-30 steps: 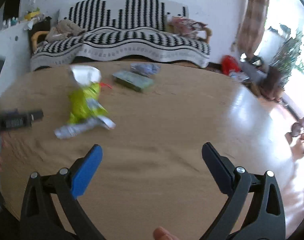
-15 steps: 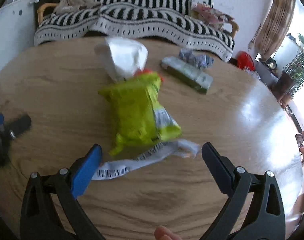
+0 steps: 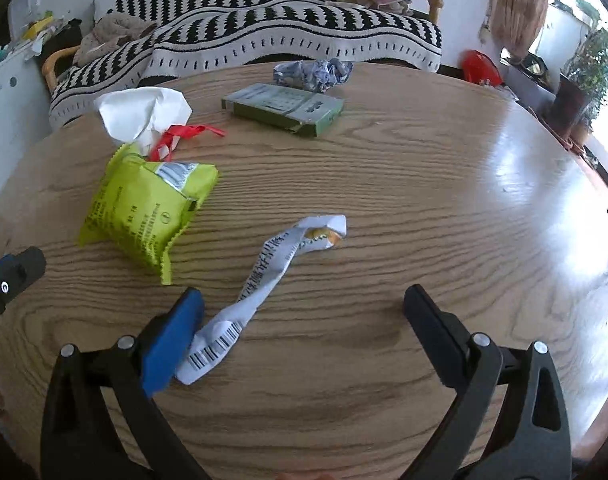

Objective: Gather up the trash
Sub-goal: 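Grasp the yellow-green chip bag with the left tool while the right tool grasps the white barcode strip, then carry chip bag and barcode strip over the black bin and open both tools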

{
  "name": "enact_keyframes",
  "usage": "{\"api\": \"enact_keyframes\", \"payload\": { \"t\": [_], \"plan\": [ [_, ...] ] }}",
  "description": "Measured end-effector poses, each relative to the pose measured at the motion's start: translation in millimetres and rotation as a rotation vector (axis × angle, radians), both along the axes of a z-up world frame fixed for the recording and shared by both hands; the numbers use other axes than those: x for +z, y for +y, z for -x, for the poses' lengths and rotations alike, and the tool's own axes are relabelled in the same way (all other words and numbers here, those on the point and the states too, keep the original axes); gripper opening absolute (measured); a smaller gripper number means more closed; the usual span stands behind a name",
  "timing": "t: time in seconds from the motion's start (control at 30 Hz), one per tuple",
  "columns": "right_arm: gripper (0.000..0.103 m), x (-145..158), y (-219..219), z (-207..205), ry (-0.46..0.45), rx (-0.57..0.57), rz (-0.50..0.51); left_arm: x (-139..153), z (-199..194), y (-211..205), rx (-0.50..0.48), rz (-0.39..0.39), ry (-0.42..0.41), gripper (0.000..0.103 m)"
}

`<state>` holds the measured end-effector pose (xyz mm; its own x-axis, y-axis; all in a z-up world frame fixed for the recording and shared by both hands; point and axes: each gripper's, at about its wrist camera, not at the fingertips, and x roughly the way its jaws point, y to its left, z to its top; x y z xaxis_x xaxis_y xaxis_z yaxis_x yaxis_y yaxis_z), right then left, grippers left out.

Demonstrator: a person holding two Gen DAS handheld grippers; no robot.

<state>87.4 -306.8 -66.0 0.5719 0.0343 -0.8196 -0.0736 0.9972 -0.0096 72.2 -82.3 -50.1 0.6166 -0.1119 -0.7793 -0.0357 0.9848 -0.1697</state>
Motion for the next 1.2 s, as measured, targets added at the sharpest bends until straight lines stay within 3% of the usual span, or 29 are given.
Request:
{"api": "enact_keyframes", "payload": {
  "t": [0.23,0.43,0.53,0.63,0.7,0.73,0.77,0.8,0.83,0.87,0.93,1.0,1.1,1.2],
  "plan": [
    [0.097,1,-31,-4,0.000,-0.061,-0.004,-2,-20,-38,-0.065,0.027,0.009,0.097],
    [0.097,1,-30,-11,0.001,-0.015,-0.003,-1,-43,-69,-0.122,0.003,-0.001,0.097],
    [0.098,1,-29,-18,0.004,0.002,-0.004,-6,-58,-76,-0.131,-0.064,0.005,0.097],
    [0.098,1,-27,-23,0.005,0.020,-0.002,-14,-71,-71,-0.140,-0.029,0.054,0.097],
    [0.097,2,-25,-23,0.004,0.025,-0.002,-13,-71,-72,-0.178,-0.024,0.042,0.096],
    [0.095,1,-24,-23,0.004,0.030,-0.003,-12,-70,-72,-0.189,-0.013,0.031,0.087],
    [0.081,2,-21,-21,-0.002,0.056,-0.006,-11,-69,-72,-0.199,0.006,0.018,0.053],
    [0.069,5,-18,-18,-0.017,0.082,-0.011,-9,-70,-70,-0.195,0.019,0.023,0.051],
    [0.027,8,-14,-14,-0.039,0.108,-0.013,-9,-69,-68,-0.195,0.036,0.035,0.050],
    [0.014,9,-12,-12,-0.047,0.113,-0.010,-8,-68,-69,-0.214,0.038,0.038,0.050],
    [0.013,9,-10,-8,-0.048,0.108,-0.021,-6,-66,-69,-0.248,0.049,0.034,0.049],
    [0.013,11,-11,0,-0.058,0.108,-0.096,2,-60,-71,-0.263,0.032,0.000,0.049],
    [0.013,23,-7,7,-0.129,0.094,-0.067,9,-55,-69,-0.264,0.041,-0.015,0.049],
    [0.013,23,-13,5,-0.129,0.065,-0.108,8,-54,-66,-0.262,0.048,-0.004,0.049]
  ]
}}
